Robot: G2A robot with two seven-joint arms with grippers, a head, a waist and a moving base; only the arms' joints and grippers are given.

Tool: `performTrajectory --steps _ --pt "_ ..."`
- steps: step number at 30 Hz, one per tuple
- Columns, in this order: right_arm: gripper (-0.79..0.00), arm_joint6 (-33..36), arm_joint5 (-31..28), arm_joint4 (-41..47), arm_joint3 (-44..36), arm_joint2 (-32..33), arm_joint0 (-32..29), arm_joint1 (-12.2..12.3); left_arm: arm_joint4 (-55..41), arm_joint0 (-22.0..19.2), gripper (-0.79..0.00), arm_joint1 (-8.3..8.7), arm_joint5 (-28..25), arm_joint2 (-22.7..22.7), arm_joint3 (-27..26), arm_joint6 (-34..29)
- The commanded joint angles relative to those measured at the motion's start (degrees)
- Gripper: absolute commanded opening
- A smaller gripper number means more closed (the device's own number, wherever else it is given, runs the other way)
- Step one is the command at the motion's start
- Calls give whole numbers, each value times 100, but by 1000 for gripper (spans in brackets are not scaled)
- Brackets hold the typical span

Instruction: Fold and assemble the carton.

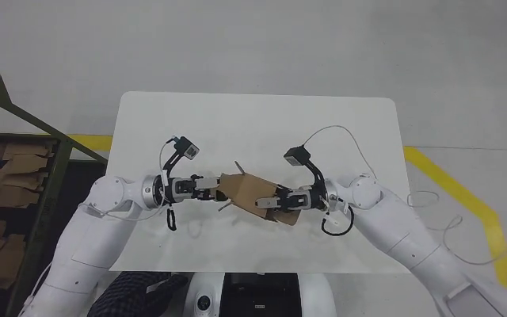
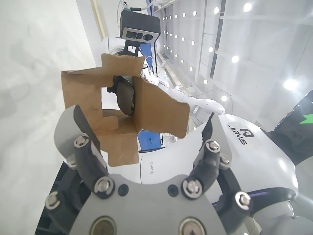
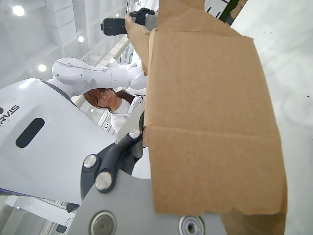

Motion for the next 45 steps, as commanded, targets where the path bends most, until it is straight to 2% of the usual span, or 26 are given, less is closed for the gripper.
performTrajectory --steps 1,15,27,45 --pt "-785 -16 -16 69 -17 47 -35 30 -43 52 0 5 9 -32 -17 -26" --pt "-785 -232 -231 640 360 363 -219 91 -124 175 0 2 59 -2 -232 -132" --pt "-785 -230 -229 131 746 164 -90 -122 -132 64 0 -11 59 -30 -303 -5" --pt "-785 13 14 -216 368 -34 -92 -282 -62 50 0 -30 60 56 -320 -3"
